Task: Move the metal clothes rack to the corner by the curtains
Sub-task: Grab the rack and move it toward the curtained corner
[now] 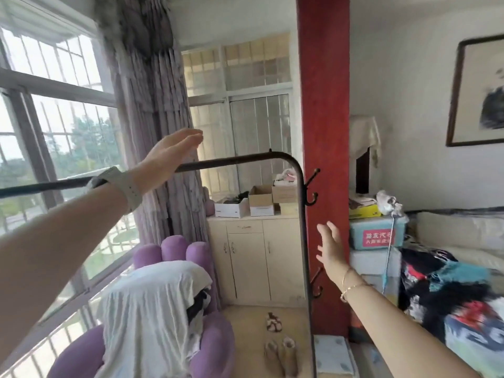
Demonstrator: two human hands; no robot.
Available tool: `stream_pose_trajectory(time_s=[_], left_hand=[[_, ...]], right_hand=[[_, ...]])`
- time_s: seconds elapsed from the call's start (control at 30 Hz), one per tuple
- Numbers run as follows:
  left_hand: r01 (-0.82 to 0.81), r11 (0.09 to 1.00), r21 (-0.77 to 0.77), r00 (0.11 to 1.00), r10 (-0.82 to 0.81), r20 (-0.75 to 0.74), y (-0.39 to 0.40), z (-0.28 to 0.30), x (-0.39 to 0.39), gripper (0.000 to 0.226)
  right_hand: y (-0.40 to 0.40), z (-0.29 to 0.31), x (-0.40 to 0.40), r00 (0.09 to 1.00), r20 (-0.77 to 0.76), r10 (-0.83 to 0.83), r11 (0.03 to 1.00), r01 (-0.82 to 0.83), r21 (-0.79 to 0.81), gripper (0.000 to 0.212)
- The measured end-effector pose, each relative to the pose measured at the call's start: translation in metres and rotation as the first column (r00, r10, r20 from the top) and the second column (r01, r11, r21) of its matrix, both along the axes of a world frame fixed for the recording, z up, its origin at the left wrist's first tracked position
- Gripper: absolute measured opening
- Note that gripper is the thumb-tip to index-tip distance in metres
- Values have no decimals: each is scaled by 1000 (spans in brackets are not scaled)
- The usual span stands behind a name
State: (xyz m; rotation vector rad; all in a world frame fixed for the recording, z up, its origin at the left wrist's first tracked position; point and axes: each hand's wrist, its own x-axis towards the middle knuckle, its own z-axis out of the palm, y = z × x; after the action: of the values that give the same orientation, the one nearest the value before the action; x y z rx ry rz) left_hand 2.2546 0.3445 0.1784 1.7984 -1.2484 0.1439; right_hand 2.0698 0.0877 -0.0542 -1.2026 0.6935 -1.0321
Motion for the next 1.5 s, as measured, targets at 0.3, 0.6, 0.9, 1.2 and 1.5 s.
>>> stream_pose_trajectory(time_s=[0.3,0.6,0.9,1.2,1.5], left_hand=[[-307,877,368,911,160,379,-13,-3,80,71],[-474,804,359,814,244,527,-27,-5,90,70],[-502,744,440,826,263,499,0,0,80,77],[-634,647,423,761,428,487,43,14,26,53],[-744,492,452,667,581,466,101,20,-14,51]], right_hand=[[-44,-32,69,973,-228,20,985,-58,-162,57],[-66,-66,97,979,-206,3,995,-23,-94,52],[-72,-75,128,927,-374,41,976,-116,-182,61],[-44,-64,166,912,-354,205,938,-286,-194,57],[17,-63,219,871,-353,342,869,-436,-235,60]])
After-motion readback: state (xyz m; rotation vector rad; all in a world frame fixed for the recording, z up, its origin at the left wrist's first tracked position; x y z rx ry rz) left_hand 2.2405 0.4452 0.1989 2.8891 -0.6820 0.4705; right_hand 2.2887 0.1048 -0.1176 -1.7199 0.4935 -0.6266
